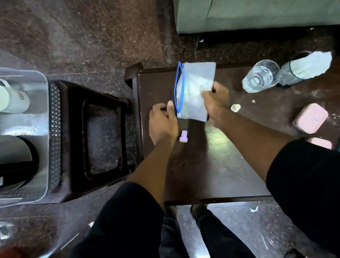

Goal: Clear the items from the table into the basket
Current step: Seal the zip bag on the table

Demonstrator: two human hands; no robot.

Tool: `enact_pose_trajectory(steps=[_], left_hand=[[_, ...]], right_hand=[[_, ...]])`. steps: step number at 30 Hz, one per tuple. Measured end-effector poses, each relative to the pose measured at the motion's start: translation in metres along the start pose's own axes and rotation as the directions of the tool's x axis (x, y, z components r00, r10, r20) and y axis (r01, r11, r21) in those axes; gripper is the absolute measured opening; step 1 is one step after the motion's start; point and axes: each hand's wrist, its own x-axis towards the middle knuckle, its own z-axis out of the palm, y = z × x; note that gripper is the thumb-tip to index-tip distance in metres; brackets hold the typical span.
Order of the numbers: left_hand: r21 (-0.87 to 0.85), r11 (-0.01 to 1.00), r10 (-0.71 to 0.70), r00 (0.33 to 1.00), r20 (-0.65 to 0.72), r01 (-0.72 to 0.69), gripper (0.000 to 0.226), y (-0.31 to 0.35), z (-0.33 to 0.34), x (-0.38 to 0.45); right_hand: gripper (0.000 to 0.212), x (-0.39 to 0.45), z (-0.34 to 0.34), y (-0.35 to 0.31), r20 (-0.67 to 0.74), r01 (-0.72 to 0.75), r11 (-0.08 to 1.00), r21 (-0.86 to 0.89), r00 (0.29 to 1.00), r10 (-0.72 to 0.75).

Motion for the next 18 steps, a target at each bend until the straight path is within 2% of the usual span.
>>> enact_pose_trajectory(steps=[5,7,10,12,14,15,16,18], left_hand=[[0.176,0.964,0.188,0.979,0.077,-0.199,0.029,-0.019,-0.006,-0.038],[0.183,0.959,0.210,0.976,0.059,-0.217,0.026,-0.016,-0.009,-0.048],[0.042,0.997,0.066,0.983,-0.171,-0.060,0.027,0.001,-0.023,-0.048],[-0.163,0.979,-0.152,0.967,-0.205,0.120,0.035,0.008,-0.040,-0.038],[-0.347,0.879,-0.364,0.930,-0.048,0.327,0.054,0.014,-0.061,-0.023],[-0.399,0.830,-0.410,0.911,0.035,0.389,0.065,0.016,-0.072,-0.016],[-0.413,0.807,-0.416,0.902,0.111,0.423,0.071,0.017,-0.083,-0.012],[-0.320,0.865,-0.345,0.921,0.179,0.386,0.060,0.019,-0.110,-0.009]], right_hand=[[0.030,-0.007,-0.005,-0.012,-0.052,0.019,0.999,0.027,0.998,-0.018],[0.028,-0.011,-0.003,-0.015,-0.024,0.038,0.999,0.026,0.999,-0.038],[0.021,-0.028,0.004,-0.015,0.059,0.078,0.997,0.009,0.995,-0.079],[0.018,-0.045,0.011,-0.015,0.112,0.093,0.996,0.003,0.989,-0.093],[0.018,-0.062,0.021,-0.016,0.147,0.078,0.997,-0.013,0.986,-0.075],[0.021,-0.073,0.026,-0.018,0.157,0.071,0.997,-0.024,0.985,-0.066],[0.023,-0.084,0.031,-0.020,0.163,0.063,0.998,-0.030,0.985,-0.057],[0.027,-0.107,0.043,-0.022,0.189,0.057,0.998,-0.017,0.981,-0.053]])
